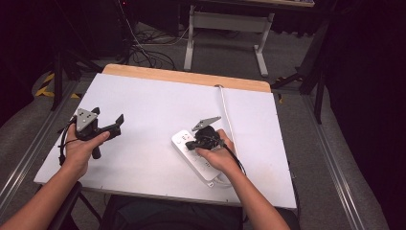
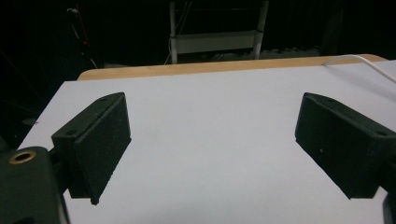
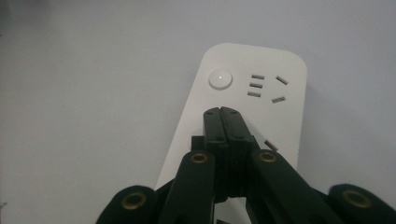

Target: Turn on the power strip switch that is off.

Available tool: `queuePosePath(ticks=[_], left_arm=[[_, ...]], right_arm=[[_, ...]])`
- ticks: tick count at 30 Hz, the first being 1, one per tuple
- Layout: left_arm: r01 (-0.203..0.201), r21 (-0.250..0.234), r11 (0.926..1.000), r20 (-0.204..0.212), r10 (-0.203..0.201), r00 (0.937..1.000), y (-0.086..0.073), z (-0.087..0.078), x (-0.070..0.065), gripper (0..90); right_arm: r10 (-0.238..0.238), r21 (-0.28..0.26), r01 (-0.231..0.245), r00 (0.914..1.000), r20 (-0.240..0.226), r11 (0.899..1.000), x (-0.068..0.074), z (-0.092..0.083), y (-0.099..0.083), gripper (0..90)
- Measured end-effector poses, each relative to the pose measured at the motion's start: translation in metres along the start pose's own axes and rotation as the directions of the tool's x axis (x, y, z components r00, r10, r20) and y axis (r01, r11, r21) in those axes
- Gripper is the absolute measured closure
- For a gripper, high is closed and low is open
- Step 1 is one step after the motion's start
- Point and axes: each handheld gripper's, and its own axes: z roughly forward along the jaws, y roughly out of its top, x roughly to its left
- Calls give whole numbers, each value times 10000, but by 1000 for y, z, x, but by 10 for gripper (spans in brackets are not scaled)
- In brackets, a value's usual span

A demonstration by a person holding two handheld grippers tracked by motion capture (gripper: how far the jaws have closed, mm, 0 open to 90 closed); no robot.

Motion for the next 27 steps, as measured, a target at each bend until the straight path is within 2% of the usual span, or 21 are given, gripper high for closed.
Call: queuePosePath(ticks=[3,7,13,18,23,27], left_arm=[[-10,8,10000,57,10,10000,0,-1,0,111],[33,13,10000,68,-33,10000,0,0,0,111],[15,-24,10000,107,-15,9999,0,0,0,111],[2,-9,10000,84,-2,10000,0,0,1,111],[30,31,10000,39,-30,10000,0,0,0,111],[78,29,10000,-16,-78,10000,0,0,1,111]], right_arm=[[-41,-122,41,10000,-7,9999,0,0,-1,900],[220,-260,-226,9995,-212,9994,-3,0,-3,900],[44,-508,-57,9997,-241,9987,1,0,-1,900],[-75,-434,61,9994,-326,9990,6,3,-1,900],[-423,-228,428,9989,198,9988,11,6,1,900],[-455,47,453,9979,457,9990,14,6,4,900]])
